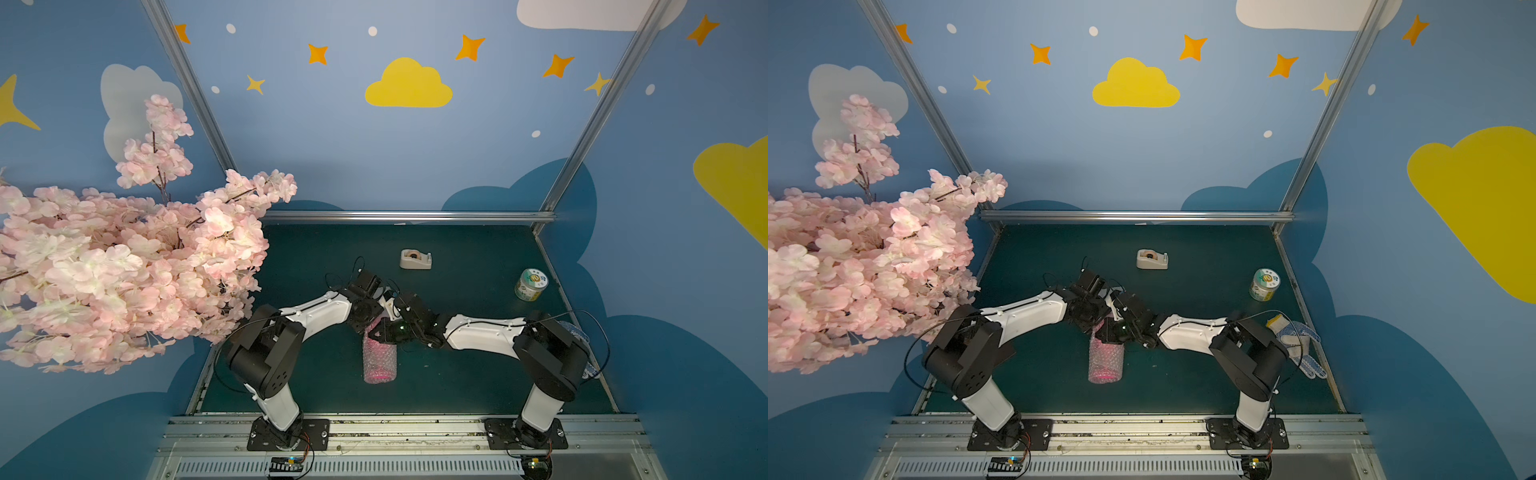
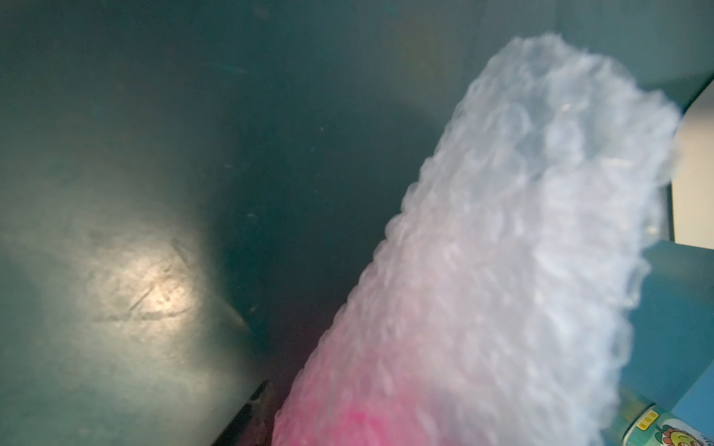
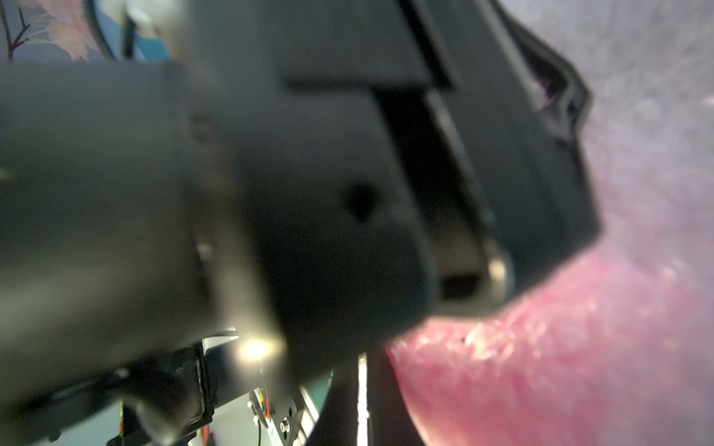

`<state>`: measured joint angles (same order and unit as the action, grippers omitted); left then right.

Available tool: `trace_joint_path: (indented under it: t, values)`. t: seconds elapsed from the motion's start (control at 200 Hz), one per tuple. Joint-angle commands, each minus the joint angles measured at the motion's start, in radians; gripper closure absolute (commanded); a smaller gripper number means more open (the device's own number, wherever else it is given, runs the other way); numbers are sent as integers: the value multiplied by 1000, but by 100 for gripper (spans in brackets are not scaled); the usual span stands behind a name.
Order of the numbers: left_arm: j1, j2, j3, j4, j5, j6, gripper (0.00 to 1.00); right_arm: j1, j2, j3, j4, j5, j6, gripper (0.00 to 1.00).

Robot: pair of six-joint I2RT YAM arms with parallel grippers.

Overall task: Wrap wine glasses in bubble wrap
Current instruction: Stick the tape on the bubble wrap.

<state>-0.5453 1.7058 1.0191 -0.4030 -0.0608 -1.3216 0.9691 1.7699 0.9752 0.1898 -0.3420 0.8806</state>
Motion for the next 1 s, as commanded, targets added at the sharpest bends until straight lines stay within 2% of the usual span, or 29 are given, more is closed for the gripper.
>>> trace_joint_path:
  t: [0.0, 0.345, 0.486, 0.616, 0.836, 0.996]
  values:
    - [-2, -15, 7, -39, -17, 28, 39, -20, -13, -18, 10, -20, 5, 90]
    - [-2, -9, 25, -50, -17, 39, 39, -58, -195, -35, -109, 4, -38, 84]
    - [-1, -7, 28, -48, -16, 39, 39, -79, -183, -69, -96, -34, -52, 84]
    - [-2, -6, 30, -50, -14, 41, 39, -71, -123, -76, -11, -76, -44, 84]
    - [-2, -3, 37, -55, -11, 46, 39, -73, -52, -52, 34, -71, -27, 84]
    - [-2, -17, 43, -59, -23, 70, 39, -86, -123, -76, 23, -66, -16, 82]
